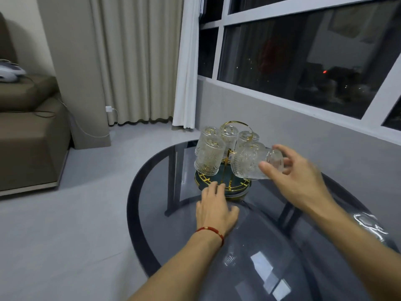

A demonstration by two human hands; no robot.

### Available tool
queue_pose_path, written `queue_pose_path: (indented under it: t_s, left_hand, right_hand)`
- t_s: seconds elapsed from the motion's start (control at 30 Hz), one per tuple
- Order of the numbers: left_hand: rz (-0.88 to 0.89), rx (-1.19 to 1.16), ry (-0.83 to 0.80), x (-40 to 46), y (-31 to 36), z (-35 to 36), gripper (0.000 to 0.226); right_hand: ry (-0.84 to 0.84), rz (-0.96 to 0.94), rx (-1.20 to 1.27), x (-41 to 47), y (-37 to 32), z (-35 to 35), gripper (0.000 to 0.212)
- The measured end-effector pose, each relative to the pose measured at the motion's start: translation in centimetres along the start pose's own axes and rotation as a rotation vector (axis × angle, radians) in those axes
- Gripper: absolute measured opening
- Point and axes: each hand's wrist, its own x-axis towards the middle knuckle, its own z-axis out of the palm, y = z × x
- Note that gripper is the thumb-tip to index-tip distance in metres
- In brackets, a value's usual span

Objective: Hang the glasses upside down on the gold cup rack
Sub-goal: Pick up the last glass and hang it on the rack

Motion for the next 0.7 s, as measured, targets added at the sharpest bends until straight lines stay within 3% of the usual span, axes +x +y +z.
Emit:
queue_pose_path:
  t_s: [0.23, 0.5, 0.7]
  left_hand:
    - [0.031, 0.142, -0.093, 0.0, -1.9, 1.1, 0.071]
    - [0.074, 0.184, -0.053, -0.1, -2.3, 1.9, 0.071]
    - [0.098, 0.124, 0.020, -0.3, -2.3, 1.9, 0.058]
  right_hand:
    - [-0.048, -0.087, -0.129, 3.0, -3.1, 0.4, 0.075]
    - [-0.108, -0.085, -0.283, 6.4, -6.0, 2.4, 0.063]
    - [-0.258, -0.174, -0.468, 7.8, -7.1, 5.2, 0.054]
